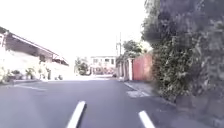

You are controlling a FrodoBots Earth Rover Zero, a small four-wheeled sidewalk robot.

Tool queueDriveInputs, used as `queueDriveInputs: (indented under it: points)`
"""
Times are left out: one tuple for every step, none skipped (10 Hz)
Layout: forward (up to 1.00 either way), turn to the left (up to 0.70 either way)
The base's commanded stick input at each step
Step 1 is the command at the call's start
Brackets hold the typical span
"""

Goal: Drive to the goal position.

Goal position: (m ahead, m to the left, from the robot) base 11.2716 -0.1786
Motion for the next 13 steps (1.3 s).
queueDriveInputs:
  points:
    - [0.85,0.0]
    - [0.85,0.0]
    - [0.85,0.0]
    - [0.85,0.0]
    - [0.85,0.0]
    - [0.85,0.0]
    - [0.85,0.0]
    - [0.85,0.0]
    - [0.85,0.0]
    - [0.85,0.0]
    - [0.85,0.0]
    - [0.85,0.0]
    - [0.85,0.0]
